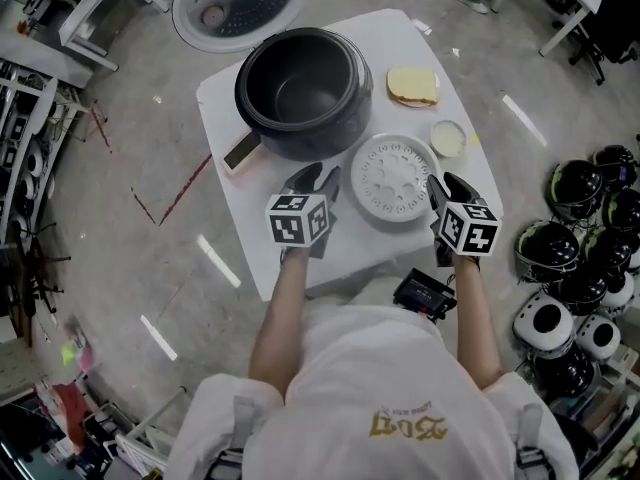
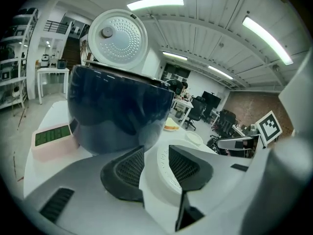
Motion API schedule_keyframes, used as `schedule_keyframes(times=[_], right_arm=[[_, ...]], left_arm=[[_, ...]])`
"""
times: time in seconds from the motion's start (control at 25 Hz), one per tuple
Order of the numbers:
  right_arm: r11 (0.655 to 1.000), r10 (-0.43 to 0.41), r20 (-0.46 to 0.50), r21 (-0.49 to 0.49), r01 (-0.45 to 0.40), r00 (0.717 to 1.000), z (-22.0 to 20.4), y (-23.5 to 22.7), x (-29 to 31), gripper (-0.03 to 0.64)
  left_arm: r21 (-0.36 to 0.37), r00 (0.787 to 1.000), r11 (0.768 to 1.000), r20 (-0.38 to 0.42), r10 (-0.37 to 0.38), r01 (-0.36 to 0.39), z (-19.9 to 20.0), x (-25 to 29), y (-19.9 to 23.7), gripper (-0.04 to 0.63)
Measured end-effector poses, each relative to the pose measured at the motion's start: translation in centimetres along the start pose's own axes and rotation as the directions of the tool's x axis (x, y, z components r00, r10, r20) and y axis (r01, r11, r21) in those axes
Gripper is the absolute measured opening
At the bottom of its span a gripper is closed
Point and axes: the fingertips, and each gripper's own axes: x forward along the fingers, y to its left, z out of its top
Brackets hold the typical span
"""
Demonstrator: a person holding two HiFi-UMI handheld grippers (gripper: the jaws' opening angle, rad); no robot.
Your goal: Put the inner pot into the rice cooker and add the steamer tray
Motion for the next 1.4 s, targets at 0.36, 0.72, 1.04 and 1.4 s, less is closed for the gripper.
schedule_keyframes(times=[0.36,0.72,1.04,1.4], right_arm=[[0.998,-0.036,-0.074,0.046,0.04,0.997,-3.1,-2.1,1.2,0.16],[0.994,-0.046,-0.121,0.091,0.057,0.992,-5.6,-3.7,2.6,0.161],[0.983,-0.031,-0.135,0.175,0.054,0.99,-6.9,-4.0,3.4,0.161],[0.975,-0.02,-0.139,0.216,0.05,0.99,-7.4,-4.5,3.9,0.158]], left_arm=[[-0.003,0.996,1.0,-0.093,-0.009,0.009,-2.8,2.8,0.5,0.149],[-0.069,0.99,0.997,-0.133,-0.049,0.04,-4.5,5.0,0.4,0.152],[-0.118,0.98,0.99,-0.173,-0.1,0.08,-5.8,6.3,-0.2,0.167],[-0.148,0.966,0.981,-0.207,-0.152,0.123,-6.7,7.8,-1.3,0.172]])
